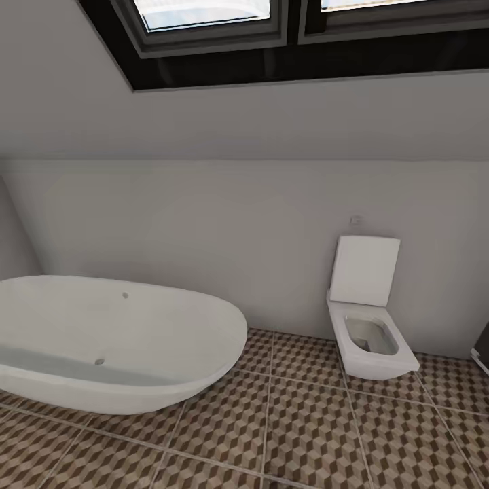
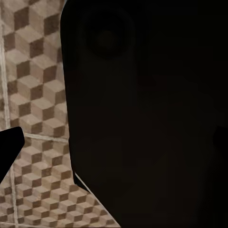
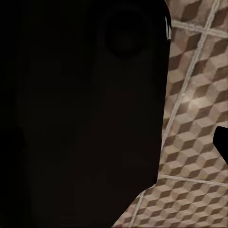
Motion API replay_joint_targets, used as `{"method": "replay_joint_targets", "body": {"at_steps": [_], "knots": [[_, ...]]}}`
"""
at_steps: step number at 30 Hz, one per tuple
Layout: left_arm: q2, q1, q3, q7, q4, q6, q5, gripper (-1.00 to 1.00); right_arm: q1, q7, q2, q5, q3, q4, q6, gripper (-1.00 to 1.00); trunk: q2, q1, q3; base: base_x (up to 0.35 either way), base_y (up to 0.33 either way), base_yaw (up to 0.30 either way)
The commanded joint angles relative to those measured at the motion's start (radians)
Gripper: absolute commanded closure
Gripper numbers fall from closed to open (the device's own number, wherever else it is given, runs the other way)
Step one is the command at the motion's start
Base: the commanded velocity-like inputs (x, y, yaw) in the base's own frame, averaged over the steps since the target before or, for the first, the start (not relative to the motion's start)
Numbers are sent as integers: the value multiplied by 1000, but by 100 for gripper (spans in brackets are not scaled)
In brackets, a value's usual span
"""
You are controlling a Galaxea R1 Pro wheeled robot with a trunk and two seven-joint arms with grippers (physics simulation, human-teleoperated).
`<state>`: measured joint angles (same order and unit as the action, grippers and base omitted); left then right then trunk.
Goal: Take the four mousetraps from the cabinet in the bathroom and place them on the bathroom floor. Make sure all four end up on the same floor surface, and ensure that at least two of them are either under or directly next to the same bathroom sink.
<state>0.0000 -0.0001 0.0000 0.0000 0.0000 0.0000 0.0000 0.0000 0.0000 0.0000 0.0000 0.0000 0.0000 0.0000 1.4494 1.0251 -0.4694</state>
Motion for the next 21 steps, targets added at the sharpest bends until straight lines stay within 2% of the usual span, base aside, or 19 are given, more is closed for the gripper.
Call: {"method": "replay_joint_targets", "body": {"at_steps": [1, 6, 11, 21], "knots": [[-3, -4, 2, 0, 2, -2, -2, -100, 2, 6, 5, -2, 1, -2, -2, -100, 1, 0, -1, 0, 0, 0], [-3, -4, 2, 0, 2, -2, -2, -100, 2, 6, 5, -2, 3, -2, -2, -100, 1, 0, -1, 0, 0, 0], [3, 9, 2, 0, 2, -2, -2, -100, -16, 5, 28, -2, 4, -24, -2, -100, 1, 0, -1, 0, 0, 0], [9, 14, 1, 0, 2, -2, -2, -100, -23, 5, 31, -2, 5, -44, 1, -100, 1, 0, -1, 0, 0, 0]]}}
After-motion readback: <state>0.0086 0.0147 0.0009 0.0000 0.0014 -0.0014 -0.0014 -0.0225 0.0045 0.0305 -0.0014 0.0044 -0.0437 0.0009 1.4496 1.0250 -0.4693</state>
